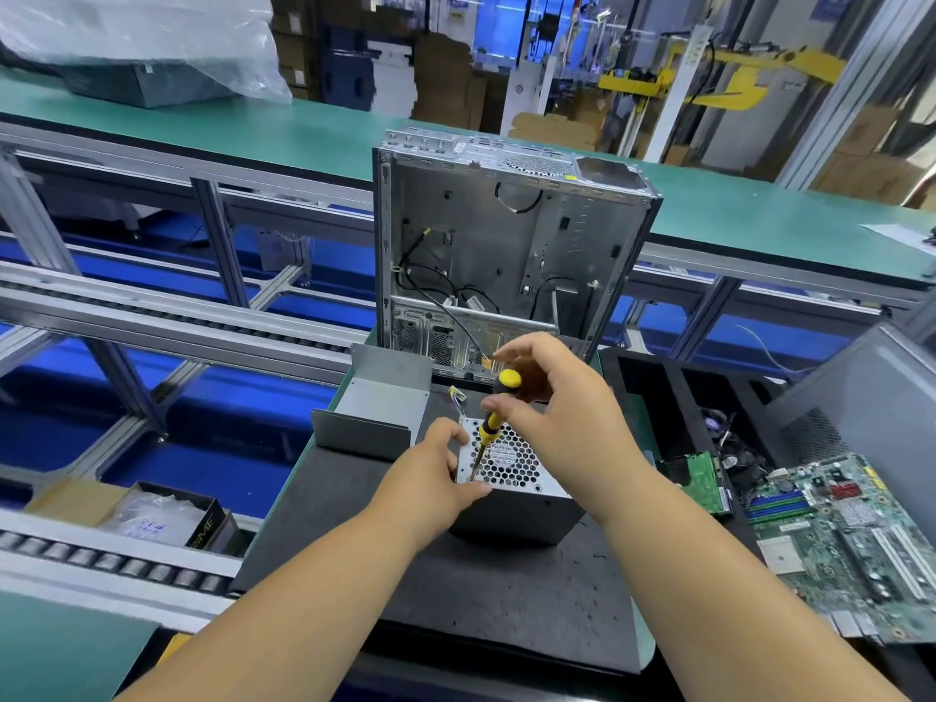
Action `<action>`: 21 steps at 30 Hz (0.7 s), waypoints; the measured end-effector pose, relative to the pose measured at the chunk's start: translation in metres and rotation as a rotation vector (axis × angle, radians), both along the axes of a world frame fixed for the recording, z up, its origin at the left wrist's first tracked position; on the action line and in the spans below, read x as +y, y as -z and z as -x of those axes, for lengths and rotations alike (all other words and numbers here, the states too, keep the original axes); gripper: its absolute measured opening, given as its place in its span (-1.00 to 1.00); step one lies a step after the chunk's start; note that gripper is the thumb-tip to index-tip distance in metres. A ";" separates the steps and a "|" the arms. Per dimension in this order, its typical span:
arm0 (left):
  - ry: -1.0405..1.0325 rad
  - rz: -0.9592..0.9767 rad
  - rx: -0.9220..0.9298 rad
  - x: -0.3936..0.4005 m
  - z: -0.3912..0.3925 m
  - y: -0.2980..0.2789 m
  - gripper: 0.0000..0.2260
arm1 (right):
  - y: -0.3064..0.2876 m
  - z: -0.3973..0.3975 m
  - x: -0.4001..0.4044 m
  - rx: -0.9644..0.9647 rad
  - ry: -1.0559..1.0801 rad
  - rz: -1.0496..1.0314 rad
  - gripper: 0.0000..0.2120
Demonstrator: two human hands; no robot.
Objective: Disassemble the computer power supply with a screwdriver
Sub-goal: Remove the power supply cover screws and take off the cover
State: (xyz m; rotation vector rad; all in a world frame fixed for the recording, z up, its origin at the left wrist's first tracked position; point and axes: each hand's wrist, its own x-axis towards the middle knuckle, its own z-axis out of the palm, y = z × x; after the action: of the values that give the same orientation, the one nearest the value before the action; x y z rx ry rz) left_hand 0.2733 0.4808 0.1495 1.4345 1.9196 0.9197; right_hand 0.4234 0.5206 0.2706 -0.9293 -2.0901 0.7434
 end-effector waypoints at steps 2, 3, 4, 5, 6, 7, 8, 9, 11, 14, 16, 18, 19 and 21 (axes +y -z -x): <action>0.010 0.012 -0.008 0.001 0.000 0.000 -0.60 | 0.000 0.000 0.000 0.017 -0.008 0.036 -0.74; 0.013 0.015 -0.011 0.002 -0.001 0.001 -0.61 | 0.000 -0.001 0.000 0.010 -0.007 0.039 -0.76; 0.016 0.016 -0.011 0.002 -0.001 0.001 -0.61 | 0.001 -0.001 -0.001 0.002 -0.005 0.035 -0.77; 0.019 0.016 -0.008 0.003 -0.001 0.002 -0.62 | 0.001 -0.001 -0.001 -0.009 0.000 0.020 -0.78; 0.023 0.018 -0.003 0.003 -0.001 0.002 -0.62 | 0.001 -0.001 -0.002 -0.022 0.010 -0.014 -0.80; 0.027 0.021 0.002 0.003 -0.001 0.002 -0.63 | 0.001 -0.001 -0.002 -0.033 0.024 -0.067 -0.82; 0.031 0.025 0.006 0.004 0.000 0.002 -0.63 | 0.001 0.000 -0.001 -0.042 0.040 -0.124 -0.83; 0.034 0.029 0.005 0.004 0.000 0.003 -0.63 | 0.001 0.001 -0.001 -0.053 0.060 -0.171 -0.86; 0.035 0.036 -0.008 0.005 0.001 0.003 -0.63 | 0.003 0.003 0.000 -0.120 0.105 -0.206 -0.86; 0.040 0.048 -0.013 0.007 0.001 0.003 -0.63 | 0.013 0.007 -0.003 -0.127 0.131 -0.129 -0.91; 0.043 0.052 -0.014 0.009 0.001 0.003 -0.64 | 0.014 0.009 -0.004 -0.143 0.149 -0.150 -0.89; 0.050 0.058 -0.015 0.009 0.002 0.002 -0.64 | 0.010 0.011 -0.002 -0.318 0.217 -0.241 -0.73; 0.057 0.061 -0.010 0.009 0.002 0.002 -0.65 | 0.005 0.011 0.000 -0.418 0.260 -0.278 -0.68; 0.073 0.060 0.009 0.009 0.002 0.001 -0.66 | -0.002 0.012 0.007 -0.565 0.294 -0.275 -0.70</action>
State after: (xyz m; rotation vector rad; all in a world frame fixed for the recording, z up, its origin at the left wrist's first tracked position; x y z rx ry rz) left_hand 0.2708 0.4901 0.1485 1.4657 1.8732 0.8165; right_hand 0.4116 0.5271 0.2731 -1.3588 -2.3683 0.0285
